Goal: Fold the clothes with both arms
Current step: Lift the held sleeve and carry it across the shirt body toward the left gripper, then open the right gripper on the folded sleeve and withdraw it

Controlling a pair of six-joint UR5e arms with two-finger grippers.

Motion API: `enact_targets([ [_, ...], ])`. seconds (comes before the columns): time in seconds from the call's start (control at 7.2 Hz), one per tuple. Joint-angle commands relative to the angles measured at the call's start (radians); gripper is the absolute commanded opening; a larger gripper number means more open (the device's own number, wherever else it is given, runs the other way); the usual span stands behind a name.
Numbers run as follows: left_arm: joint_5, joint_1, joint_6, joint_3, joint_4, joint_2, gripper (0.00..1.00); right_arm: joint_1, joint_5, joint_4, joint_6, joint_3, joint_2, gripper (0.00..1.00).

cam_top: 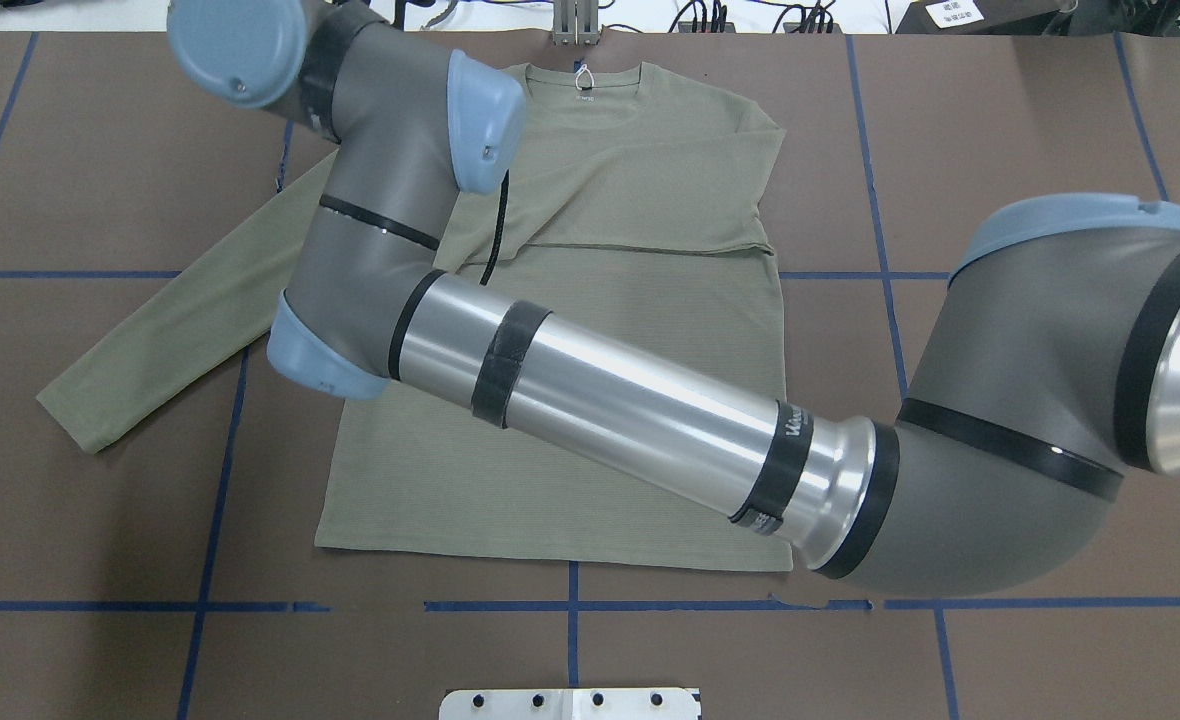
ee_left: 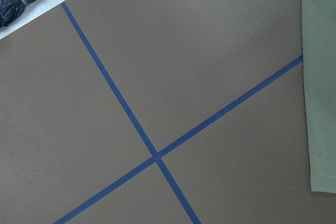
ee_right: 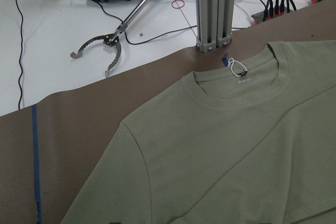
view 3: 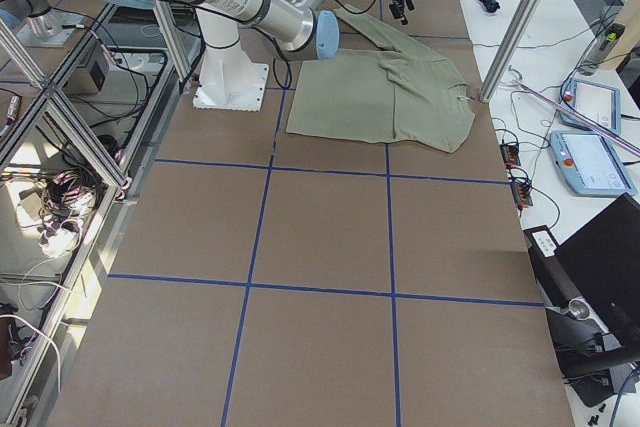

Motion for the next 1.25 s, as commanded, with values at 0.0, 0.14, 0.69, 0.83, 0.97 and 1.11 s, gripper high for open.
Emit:
enact_targets([
  [0.0, -0.002, 0.012, -0.116, -0.013, -0.193, 0.021, 1.00, 0.120, 0.255, -0.186, -0.179, 0.209, -0.084, 1.00],
  [0.14, 0.007, 0.091, -0.216, -0.036, -0.206, 0.020, 1.00, 0.189, 0.381, -0.208, -0.279, 0.401, -0.250, 1.00],
  [0.69, 0.238, 0.390, -0.423, -0.189, -0.281, 0.193, 1.00, 0.497, 0.656, -0.208, -0.929, 0.940, -0.941, 1.00],
  [0.83, 0.358, 0.555, -0.466, -0.191, -0.281, 0.189, 1.00, 0.554, 0.704, -0.205, -1.034, 1.002, -1.070, 1.00],
  [0.97, 0.488, 0.700, -0.538, -0.191, -0.281, 0.181, 1.00, 0.597, 0.728, -0.201, -1.120, 1.057, -1.190, 1.00],
  [1.11, 0.515, 0.780, -0.575, -0.185, -0.280, 0.183, 1.00, 0.611, 0.730, -0.198, -1.136, 1.114, -1.276, 1.00],
])
